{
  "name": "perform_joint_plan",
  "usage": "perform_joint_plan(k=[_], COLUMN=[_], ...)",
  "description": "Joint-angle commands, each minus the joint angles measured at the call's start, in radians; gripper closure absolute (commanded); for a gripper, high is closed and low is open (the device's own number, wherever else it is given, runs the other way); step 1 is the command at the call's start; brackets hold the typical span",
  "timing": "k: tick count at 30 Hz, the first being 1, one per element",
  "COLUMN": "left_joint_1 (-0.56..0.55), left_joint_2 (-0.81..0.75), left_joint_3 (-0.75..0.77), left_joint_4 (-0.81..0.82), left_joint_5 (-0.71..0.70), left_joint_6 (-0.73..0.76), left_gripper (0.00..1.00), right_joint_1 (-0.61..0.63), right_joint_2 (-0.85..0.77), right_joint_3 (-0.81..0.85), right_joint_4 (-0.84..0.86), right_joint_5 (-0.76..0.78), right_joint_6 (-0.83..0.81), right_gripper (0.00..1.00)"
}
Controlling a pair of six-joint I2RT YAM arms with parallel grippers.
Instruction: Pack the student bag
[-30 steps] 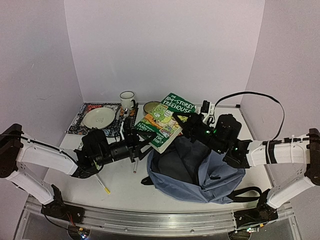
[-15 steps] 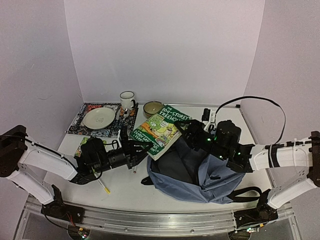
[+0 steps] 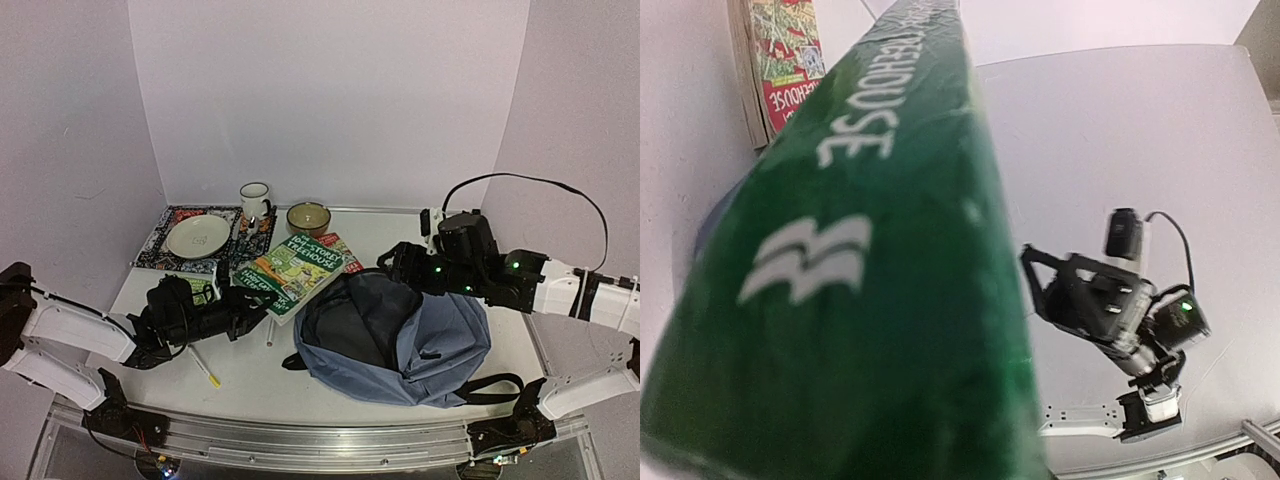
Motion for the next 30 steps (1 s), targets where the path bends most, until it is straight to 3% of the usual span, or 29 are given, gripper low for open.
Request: perform_joint_plan(k=[1,6,16,19,25,30], left_joint_1=[0.015,0.015,0.015,0.014,0.009,0.004], left_joint_2=[-0.108,-0.145,-0.135,-0.122,-0.060,-0.011], left_joint_3=[0.055,0.087,0.121,0.144,0.196,0.228], left_joint_4=[-0.057,-0.163,-0.238,-0.257,-0.293,-0.318], left_joint_5=[0.062,0.115,0.238,0.268,0.331,0.362], left_joint_6=[0.084,0.101,0.082,0.088,0.089,0.088], left_gripper=[1.00,1.00,1.00,1.00,1.00,1.00], right_joint_1=[-0.092,-0.198,-0.247,-0.247,-0.245,-0.241], right_joint_2=[0.024,0.104,0.292,0.327,0.306,0.173], right_joint_3=[0.048,0.070,0.147,0.169,0.212,0.233], right_joint_4=[-0.291,-0.321,-0.291,-0.285,-0.336,-0.370], right_joint_5=[0.038,-0.063,-0.179,-0.187,-0.196,-0.203], right_joint_6=[-0.145,-0.251,-0.364,-0.384,-0.412,-0.440], right_gripper=[0.28,0.25,0.27,0.40,0.96,1.00])
